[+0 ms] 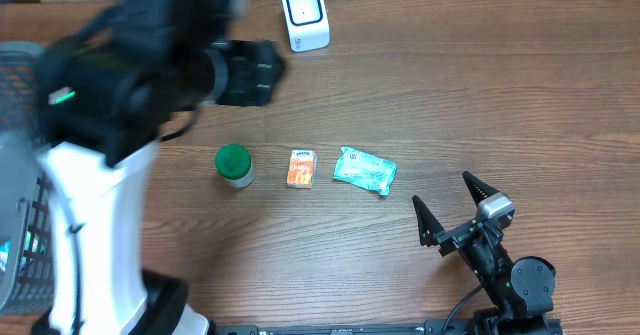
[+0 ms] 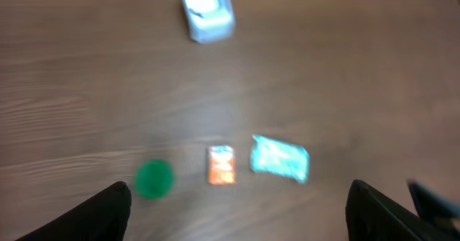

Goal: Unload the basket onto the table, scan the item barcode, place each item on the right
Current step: 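Move the left gripper back into the basket toward the small Kleenex pack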

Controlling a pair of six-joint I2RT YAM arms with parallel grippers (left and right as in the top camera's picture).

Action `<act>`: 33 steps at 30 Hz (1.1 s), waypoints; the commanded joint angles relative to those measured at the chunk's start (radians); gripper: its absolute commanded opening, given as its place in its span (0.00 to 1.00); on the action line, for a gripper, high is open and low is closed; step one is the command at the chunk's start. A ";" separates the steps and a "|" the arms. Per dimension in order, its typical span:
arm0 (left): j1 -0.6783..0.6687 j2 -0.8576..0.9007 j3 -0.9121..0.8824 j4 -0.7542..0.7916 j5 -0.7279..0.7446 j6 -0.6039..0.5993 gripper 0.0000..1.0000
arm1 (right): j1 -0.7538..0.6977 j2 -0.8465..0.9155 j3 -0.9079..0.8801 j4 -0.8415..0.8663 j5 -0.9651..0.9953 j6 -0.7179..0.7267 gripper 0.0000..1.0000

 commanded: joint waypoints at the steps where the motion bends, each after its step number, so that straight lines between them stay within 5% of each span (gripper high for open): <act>1: 0.156 -0.084 0.014 -0.005 -0.017 -0.007 0.80 | 0.004 -0.010 -0.010 0.006 -0.005 0.006 1.00; 10: 0.612 -0.179 0.014 -0.005 -0.042 -0.007 1.00 | 0.004 -0.010 -0.010 0.006 -0.005 0.006 1.00; 17: 0.876 -0.170 0.006 -0.005 -0.031 -0.085 1.00 | 0.004 -0.010 -0.010 0.006 -0.005 0.006 1.00; 33: 1.019 -0.058 -0.190 0.009 -0.163 -0.141 1.00 | 0.004 -0.010 -0.010 0.006 -0.005 0.006 1.00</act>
